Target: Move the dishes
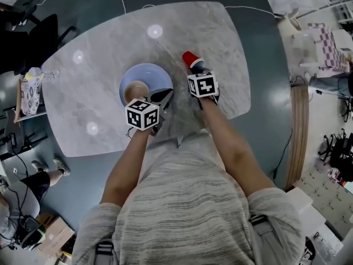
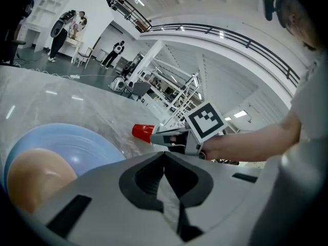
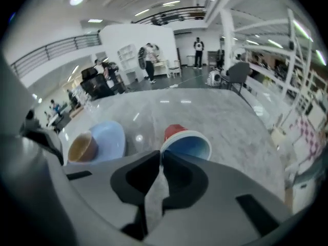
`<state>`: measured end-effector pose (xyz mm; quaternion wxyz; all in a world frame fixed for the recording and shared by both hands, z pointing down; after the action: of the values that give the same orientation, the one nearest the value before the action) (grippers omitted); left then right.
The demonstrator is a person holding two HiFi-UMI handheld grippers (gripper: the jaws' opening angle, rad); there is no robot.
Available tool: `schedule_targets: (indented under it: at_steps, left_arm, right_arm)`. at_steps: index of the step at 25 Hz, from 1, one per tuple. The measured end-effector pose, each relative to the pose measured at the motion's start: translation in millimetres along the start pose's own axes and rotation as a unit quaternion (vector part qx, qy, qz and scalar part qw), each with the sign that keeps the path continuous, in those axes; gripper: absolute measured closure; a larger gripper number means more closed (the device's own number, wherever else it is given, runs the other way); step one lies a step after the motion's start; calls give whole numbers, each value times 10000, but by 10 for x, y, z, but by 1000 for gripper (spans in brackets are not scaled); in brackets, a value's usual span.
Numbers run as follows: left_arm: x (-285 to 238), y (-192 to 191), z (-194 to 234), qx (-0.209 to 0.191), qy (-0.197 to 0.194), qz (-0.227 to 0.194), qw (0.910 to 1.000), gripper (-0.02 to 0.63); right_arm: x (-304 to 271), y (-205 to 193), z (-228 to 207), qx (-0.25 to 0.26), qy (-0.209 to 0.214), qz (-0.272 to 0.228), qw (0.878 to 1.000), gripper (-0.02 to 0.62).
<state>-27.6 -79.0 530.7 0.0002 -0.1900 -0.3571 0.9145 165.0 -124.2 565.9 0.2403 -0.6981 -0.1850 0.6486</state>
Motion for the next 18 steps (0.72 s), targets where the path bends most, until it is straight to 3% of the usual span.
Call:
schedule_targets:
  at_steps: [4,9,16,18]
  left_arm:
    - [11,21,12,9,-23,-64,10000,586]
    - [62,-16,24,-32,-53,-170,9998,586]
    - [213,-87,40,15,9,-294,9996,586]
    - [270,-110,38,32,22,-333,9994,586]
  right_arm:
    - [106,81,136,1610,19,145,9868,557]
    - [271,108,341,3026,161,246,9527,557]
    - [467,187,611,4117,320,253,9104,557]
    - [500,185,712,4487,341,292,8926,557]
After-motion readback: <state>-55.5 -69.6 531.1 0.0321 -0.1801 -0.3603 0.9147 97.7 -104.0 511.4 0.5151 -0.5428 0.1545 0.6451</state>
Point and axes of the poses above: the fingertips, and each gripper's own axes: x backward along the fingers, z to its left, y out of its top, the point moved 9 cm from there along x, backward along the fingers, and after that the axes turned 9 degrees about -y, right-handed, at the moved point
